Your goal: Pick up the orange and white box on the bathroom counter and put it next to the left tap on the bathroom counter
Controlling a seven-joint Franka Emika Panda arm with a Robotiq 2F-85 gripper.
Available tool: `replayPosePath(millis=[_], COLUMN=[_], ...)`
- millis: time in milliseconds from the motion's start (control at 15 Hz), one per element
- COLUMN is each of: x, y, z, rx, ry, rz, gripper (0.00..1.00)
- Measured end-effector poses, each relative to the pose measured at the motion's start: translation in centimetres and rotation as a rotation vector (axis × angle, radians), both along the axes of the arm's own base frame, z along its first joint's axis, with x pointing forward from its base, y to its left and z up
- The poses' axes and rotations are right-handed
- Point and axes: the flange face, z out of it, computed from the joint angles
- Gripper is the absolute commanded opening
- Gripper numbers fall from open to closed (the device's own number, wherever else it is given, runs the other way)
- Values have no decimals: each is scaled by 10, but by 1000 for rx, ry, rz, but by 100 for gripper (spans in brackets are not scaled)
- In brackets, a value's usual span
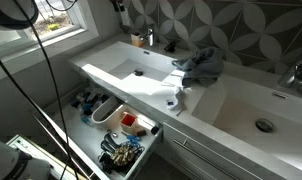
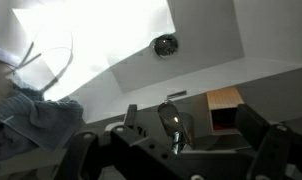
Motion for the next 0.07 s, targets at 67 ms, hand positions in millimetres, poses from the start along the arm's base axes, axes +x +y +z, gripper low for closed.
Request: replayPosePath(millis=[67], x=[0], y=[0], z=[0], rx=[0], ry=[0], rz=[1], gripper=[100])
